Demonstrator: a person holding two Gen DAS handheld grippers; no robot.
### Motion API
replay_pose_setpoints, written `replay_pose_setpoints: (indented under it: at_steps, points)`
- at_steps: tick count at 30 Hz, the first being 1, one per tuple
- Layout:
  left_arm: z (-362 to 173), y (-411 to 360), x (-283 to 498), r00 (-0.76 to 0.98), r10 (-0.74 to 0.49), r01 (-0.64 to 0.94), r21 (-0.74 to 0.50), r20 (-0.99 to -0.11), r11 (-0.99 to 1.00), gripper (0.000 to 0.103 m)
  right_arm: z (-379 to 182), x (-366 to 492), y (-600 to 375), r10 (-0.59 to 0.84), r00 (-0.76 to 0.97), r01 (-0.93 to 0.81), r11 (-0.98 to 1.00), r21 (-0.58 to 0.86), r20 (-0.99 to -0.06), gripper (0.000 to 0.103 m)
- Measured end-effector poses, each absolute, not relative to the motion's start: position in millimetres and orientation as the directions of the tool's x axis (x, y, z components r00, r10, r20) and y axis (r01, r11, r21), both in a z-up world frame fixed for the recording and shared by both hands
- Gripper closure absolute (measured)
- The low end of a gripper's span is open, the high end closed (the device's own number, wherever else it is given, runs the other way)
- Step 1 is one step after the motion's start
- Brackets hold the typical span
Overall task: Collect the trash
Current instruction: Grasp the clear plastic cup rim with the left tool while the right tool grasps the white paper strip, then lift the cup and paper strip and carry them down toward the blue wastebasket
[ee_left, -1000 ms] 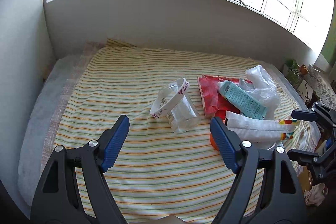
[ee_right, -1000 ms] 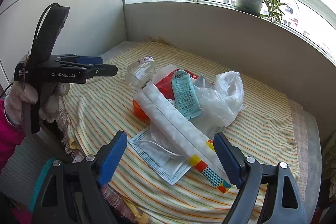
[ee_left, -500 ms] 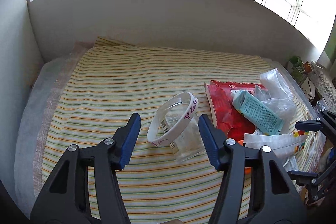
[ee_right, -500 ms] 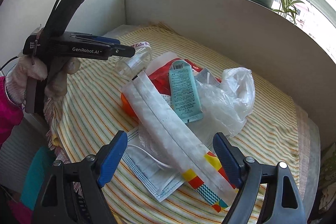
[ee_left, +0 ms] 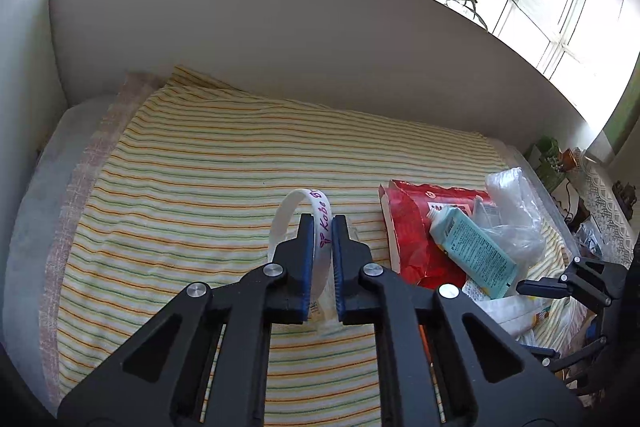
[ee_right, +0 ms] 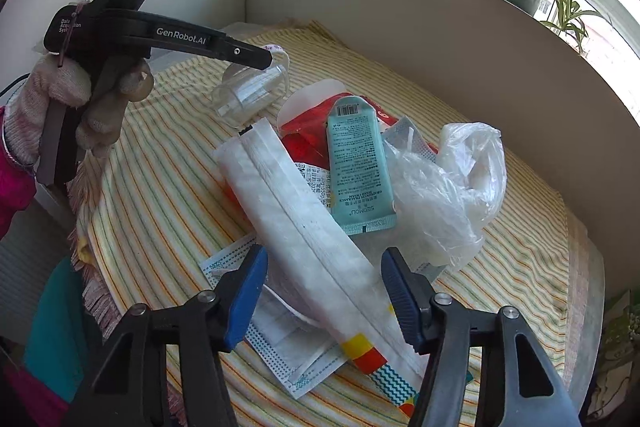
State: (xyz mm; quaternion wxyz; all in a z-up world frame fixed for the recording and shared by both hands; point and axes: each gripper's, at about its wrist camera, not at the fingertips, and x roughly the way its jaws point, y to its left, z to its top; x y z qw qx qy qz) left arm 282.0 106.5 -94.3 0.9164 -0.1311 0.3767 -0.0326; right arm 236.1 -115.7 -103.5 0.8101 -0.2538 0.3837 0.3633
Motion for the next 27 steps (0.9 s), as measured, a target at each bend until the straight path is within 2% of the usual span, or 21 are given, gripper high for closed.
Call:
replay_pose_setpoints:
  at_steps: [3, 5, 7, 18, 20, 27]
  points:
    - [-93.0, 112.6, 283.1, 0.72, -0.154, -0.059, -0.28, -0.676, 0.958, 0.098, -104.4, 237.5, -114.5, 0.4, 0.434, -0.787, 0.605, -0.122, -0.807, 0.049]
    - [-92.3, 117.7, 280.6, 0.727, -0.156, -0.067, -0.296, -0.668, 0.953, 0.098, -104.0, 239.1, -114.2, 0.408, 0.431, -0.785, 0.609, -0.112, -0.805, 0.06]
    - [-92.2, 121.2, 277.6, 0.731, -0.151, -0.074, -0.297, -0.666, 0.952, 0.098, -103.0, 240.6, -115.0, 0.421, 0.421, -0.787, 0.61, -0.093, -0.803, 0.067]
    - [-86.4, 131.5, 256.1, 0.752, -0.129, -0.094, -0.298, -0.647, 0.95, 0.102, -93.0, 237.6, -120.9, 0.474, 0.396, -0.788, 0.615, -0.026, -0.787, 0.082]
    - [-84.2, 131.4, 251.3, 0.756, -0.128, -0.092, -0.298, -0.641, 0.95, 0.102, -90.5, 236.9, -122.9, 0.483, 0.396, -0.782, 0.623, -0.011, -0.781, 0.1]
    - [-78.6, 131.0, 237.7, 0.762, -0.119, -0.093, -0.29, -0.636, 0.952, 0.102, -85.2, 238.3, -129.9, 0.505, 0.406, -0.754, 0.656, 0.033, -0.762, 0.101]
